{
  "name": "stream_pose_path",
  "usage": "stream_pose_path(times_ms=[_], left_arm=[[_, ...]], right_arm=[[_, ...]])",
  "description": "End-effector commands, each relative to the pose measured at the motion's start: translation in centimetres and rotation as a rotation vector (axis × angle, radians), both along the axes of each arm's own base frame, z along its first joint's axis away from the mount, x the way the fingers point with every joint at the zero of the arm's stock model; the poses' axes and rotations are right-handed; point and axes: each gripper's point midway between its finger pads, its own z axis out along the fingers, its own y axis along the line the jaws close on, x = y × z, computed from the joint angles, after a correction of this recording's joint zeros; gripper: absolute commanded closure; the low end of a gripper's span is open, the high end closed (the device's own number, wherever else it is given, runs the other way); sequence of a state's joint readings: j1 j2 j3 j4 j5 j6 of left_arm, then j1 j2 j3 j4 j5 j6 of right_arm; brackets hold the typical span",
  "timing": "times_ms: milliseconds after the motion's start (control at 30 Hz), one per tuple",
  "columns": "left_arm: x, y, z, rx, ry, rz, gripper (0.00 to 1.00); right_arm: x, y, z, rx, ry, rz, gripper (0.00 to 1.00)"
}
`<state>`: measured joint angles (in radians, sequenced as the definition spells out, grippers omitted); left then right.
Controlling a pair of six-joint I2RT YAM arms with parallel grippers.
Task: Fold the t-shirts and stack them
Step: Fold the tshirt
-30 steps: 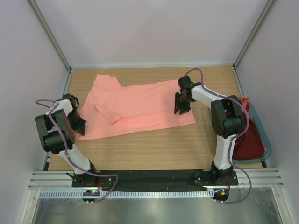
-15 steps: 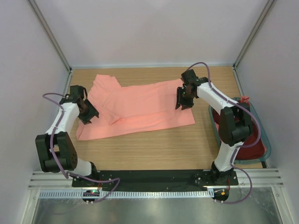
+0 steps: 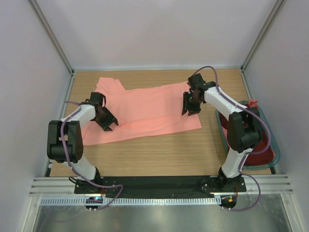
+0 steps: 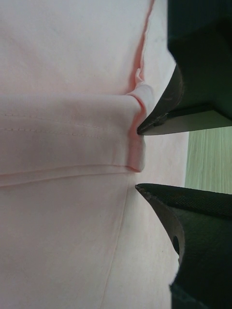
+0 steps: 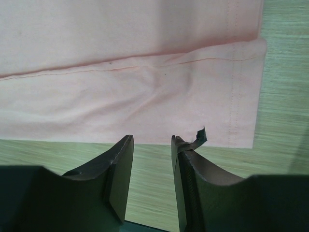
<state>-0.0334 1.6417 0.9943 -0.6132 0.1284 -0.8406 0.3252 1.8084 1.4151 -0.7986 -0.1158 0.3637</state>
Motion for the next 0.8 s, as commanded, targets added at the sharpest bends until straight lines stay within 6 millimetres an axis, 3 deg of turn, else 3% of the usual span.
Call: stream_pose_path(times_ms=[0,133,367,600,767], left_arm=[[1.6,-0.2,0.4,-0.011,-0.025,0.048,0.54],[2.3,-1.1,0.0,-0.057,-0.030,0.040,0.58],[4.4,-1.0,0.6,-0.029,-0.076,0.025,0.88],[7.0,-1.4,1.6,-0.005,-0.116,-0.001,0.91],[11.0,-2.8,2.3,0.025,-0.181,-0.105,0.87]], right_arm=[[0.0,0.1,2.1,0.016,-0.061,0.020,0.56],[0.0,0.1,2.1,0.014,-0.063,0.022,0.56],[0.0,0.1,1.8,0.013,-0.056,0.018,0.56],[0.1,0.0,1.6,0.006,-0.052,0.019,0.56],[0.3,-0.1,1.0,-0.004,-0.046,0.014,0.56]])
